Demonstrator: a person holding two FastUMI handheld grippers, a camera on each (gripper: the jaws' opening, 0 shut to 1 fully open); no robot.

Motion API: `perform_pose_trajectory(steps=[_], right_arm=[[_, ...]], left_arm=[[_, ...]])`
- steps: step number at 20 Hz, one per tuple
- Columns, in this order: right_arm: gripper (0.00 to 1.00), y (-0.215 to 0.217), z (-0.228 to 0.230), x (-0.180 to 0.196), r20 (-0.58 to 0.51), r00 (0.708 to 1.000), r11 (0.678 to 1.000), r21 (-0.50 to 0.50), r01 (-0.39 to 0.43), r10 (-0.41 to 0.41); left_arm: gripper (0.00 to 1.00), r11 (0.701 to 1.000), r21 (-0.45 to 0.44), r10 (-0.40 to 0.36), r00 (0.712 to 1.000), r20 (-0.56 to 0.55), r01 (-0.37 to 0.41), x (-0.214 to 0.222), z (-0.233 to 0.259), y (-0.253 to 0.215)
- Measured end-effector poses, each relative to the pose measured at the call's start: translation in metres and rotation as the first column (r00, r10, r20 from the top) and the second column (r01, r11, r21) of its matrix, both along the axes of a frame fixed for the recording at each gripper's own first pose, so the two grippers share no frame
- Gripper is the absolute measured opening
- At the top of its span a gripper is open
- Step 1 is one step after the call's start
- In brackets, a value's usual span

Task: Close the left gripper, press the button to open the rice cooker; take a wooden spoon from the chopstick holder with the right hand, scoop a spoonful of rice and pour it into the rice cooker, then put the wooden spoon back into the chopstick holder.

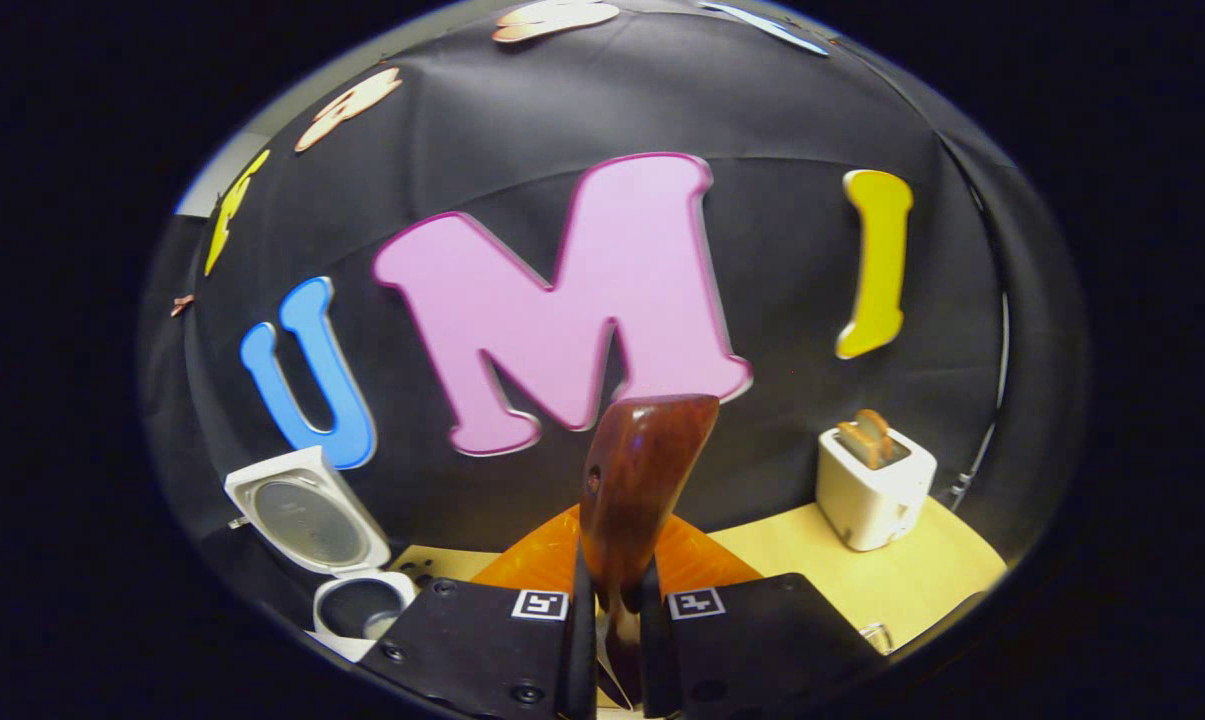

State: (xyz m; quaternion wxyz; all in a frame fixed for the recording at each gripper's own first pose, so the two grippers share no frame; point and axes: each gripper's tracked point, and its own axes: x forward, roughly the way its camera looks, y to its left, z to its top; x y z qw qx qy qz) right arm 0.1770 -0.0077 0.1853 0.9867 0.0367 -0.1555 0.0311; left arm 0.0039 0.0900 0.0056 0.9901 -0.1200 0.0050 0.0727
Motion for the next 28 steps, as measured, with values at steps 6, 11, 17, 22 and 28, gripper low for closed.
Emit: perform_pose_trajectory(steps=[6, 11, 17, 22, 28], right_arm=[[0.21, -0.121, -0.037, -0.004, -0.051, 0.987, 0.986, 0.055, 0.155, -0.152], [0.21, -0.187, -0.083, 0.004, -0.111, 0.967, 0.963, 0.117, 0.243, -0.231], [0.22, -0.213, -0.141, 0.015, -0.183, 0.952, 0.942, 0.187, 0.278, -0.245], [0.22, -0.214, -0.181, 0.026, -0.255, 0.935, 0.935, 0.189, 0.299, -0.247], [0.22, -0.216, -0.206, 0.03, -0.324, 0.914, 0.92, 0.22, 0.323, -0.244]], left_arm=[[0.96, 1.0, 0.01, 0.028, 0.999, -0.033, -0.028, 0.012, -0.007, -0.023], [0.96, 0.998, 0.035, 0.05, 0.997, -0.057, -0.048, 0.015, -0.006, -0.032], [0.96, 0.992, 0.101, 0.075, 0.996, -0.054, -0.069, 0.014, 0.004, -0.036], [0.96, 0.992, 0.102, 0.08, 0.996, -0.036, -0.076, 0.011, 0.012, -0.036], [0.96, 0.987, 0.122, 0.105, 0.994, -0.004, -0.104, -0.002, 0.026, -0.022]])
